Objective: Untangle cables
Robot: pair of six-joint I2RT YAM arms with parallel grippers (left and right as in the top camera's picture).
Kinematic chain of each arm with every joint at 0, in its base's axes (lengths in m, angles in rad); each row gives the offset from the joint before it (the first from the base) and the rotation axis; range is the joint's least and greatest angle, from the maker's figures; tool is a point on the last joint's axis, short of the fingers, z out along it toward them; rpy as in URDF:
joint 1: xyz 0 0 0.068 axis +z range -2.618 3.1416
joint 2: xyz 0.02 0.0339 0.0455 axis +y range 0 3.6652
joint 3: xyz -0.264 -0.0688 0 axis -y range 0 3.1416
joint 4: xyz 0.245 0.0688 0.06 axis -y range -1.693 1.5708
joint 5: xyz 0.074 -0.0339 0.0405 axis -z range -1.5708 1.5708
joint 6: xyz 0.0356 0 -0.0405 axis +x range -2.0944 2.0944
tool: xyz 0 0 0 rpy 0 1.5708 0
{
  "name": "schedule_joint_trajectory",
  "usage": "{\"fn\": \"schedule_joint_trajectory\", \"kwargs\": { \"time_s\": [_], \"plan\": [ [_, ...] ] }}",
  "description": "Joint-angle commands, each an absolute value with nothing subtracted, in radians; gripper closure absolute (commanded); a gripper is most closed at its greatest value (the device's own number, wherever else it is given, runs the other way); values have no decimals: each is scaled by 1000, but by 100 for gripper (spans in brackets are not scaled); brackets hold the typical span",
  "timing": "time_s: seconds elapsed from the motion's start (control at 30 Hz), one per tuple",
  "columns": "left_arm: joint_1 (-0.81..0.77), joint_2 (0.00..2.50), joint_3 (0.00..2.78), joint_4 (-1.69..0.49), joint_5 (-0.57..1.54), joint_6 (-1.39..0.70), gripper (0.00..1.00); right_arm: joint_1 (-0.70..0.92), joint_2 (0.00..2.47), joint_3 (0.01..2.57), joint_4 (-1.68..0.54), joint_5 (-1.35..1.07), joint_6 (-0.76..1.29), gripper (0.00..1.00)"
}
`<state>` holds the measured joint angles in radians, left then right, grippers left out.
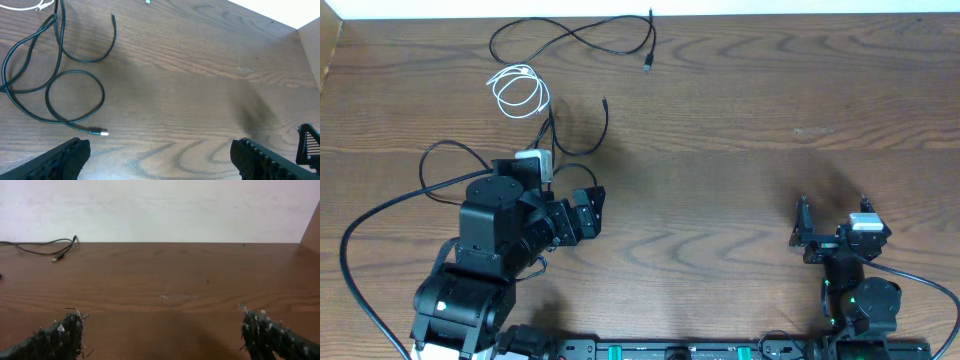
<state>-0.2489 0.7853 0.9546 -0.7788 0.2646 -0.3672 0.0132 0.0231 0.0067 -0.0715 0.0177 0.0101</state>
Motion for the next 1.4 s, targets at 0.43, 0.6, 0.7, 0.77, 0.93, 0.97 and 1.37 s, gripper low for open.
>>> {"fn": "schedule_joint_trajectory", "kwargs": {
  "time_s": [0.43,0.6,0.7,0.77,0.93,0.97,1.37],
  "plan": [
    [-248,784,973,-778,277,-372,5,8,9,6,-77,12,-5,1],
    [-248,784,973,-778,277,-372,5,8,9,6,-77,12,-5,1],
    [-248,784,973,-778,277,-372,5,8,9,6,-77,12,-5,1],
    [-248,784,973,-778,277,-372,5,8,9,6,-77,12,-5,1],
    [-248,784,973,-778,277,-372,5,8,9,6,-77,12,-5,1],
    [-248,784,973,-778,277,-372,5,8,9,6,-77,12,-5,1],
    [-248,784,973,-830,231,-331,5,8,9,6,-76,12,-5,1]
  ]
}}
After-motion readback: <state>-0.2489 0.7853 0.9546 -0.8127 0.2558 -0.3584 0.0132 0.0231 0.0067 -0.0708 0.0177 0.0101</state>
